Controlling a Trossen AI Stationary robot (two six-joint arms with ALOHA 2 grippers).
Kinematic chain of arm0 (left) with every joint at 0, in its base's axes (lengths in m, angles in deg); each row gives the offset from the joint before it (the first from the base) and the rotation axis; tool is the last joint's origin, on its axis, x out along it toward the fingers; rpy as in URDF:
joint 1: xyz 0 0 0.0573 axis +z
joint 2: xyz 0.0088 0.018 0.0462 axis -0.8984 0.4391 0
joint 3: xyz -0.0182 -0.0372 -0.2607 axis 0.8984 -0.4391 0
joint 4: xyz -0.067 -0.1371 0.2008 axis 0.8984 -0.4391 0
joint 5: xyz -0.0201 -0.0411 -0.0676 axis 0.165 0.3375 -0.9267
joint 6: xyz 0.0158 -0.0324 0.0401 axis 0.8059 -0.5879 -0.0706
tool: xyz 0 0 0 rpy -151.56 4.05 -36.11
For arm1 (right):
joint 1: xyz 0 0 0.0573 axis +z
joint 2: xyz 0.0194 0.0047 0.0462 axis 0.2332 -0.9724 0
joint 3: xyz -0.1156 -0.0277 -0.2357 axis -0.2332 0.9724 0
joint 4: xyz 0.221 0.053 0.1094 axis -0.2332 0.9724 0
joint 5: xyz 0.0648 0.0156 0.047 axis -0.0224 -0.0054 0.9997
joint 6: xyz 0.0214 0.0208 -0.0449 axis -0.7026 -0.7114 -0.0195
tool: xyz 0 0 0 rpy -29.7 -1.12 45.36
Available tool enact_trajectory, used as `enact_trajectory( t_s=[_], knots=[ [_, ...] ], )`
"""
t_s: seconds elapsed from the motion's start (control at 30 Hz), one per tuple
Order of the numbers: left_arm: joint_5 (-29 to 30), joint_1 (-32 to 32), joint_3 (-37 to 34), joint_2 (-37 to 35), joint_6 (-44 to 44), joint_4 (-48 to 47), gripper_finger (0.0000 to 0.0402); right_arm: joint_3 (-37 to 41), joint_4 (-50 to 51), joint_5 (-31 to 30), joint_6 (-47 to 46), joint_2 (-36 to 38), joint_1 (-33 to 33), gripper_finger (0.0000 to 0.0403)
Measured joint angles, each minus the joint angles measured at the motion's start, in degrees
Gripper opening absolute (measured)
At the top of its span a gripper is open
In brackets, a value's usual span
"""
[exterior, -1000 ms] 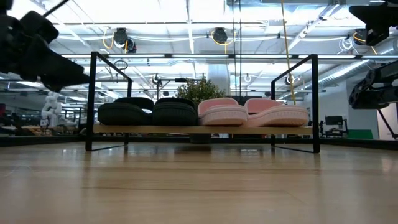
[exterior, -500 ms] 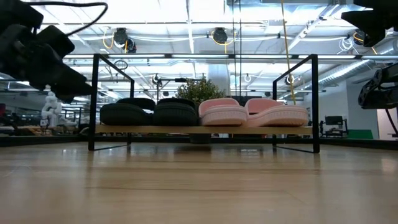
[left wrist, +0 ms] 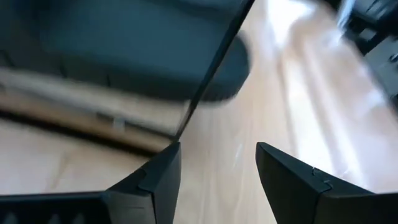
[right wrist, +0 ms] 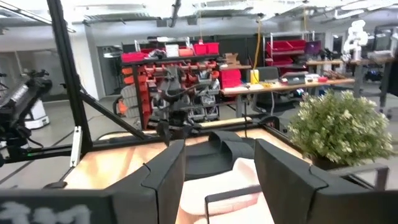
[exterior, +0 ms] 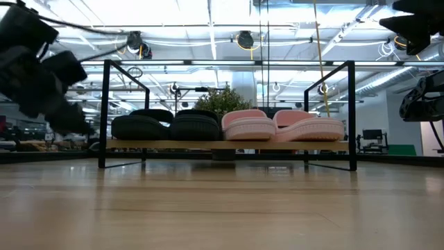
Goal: Pick and place slides into the shelf
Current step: Return to Home Position
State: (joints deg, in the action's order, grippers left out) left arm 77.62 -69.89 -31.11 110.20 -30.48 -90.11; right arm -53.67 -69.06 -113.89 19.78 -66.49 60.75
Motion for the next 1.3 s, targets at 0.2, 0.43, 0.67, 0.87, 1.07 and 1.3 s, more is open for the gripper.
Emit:
enact_trajectory(
  t_s=[0.2, 0.43, 0.67, 0.87, 1.07, 1.3],
  knots=[
    [4.5, 0.5, 0.0, 5.3, -1.3, 0.3, 0.0194, 0.0, 0.0, -0.5, -0.1, 0.0, 0.0, 0.0183],
    [5.2, 0.8, 0.0, 1.6, 1.1, 0.5, 0.02, 0.0, 0.0, -0.4, -1.1, 0.0, 0.0, 0.0183],
    [1.6, 0.7, 0.1, -0.9, 2.8, -0.1, 0.0199, 0.0, 0.0, -0.4, -1.4, 0.0, 0.0, 0.0183],
    [-4.7, -2.4, 0.7, 0.1, -3.9, -1.3, 0.0197, 0.0, 0.0, -0.4, -2.1, 0.0, 0.0, 0.0183],
    [-2.0, -8.7, 0.9, -0.5, -10.1, -0.4, 0.0204, 0.0, 0.0, -0.4, -2.1, 0.0, 0.0, 0.0183],
    [3.8, -19.6, 0.9, -0.4, -6.1, 14.7, 0.0198, 0.0, 0.0, -0.4, -2.2, 0.0, 0.0, 0.0183]
  ],
)
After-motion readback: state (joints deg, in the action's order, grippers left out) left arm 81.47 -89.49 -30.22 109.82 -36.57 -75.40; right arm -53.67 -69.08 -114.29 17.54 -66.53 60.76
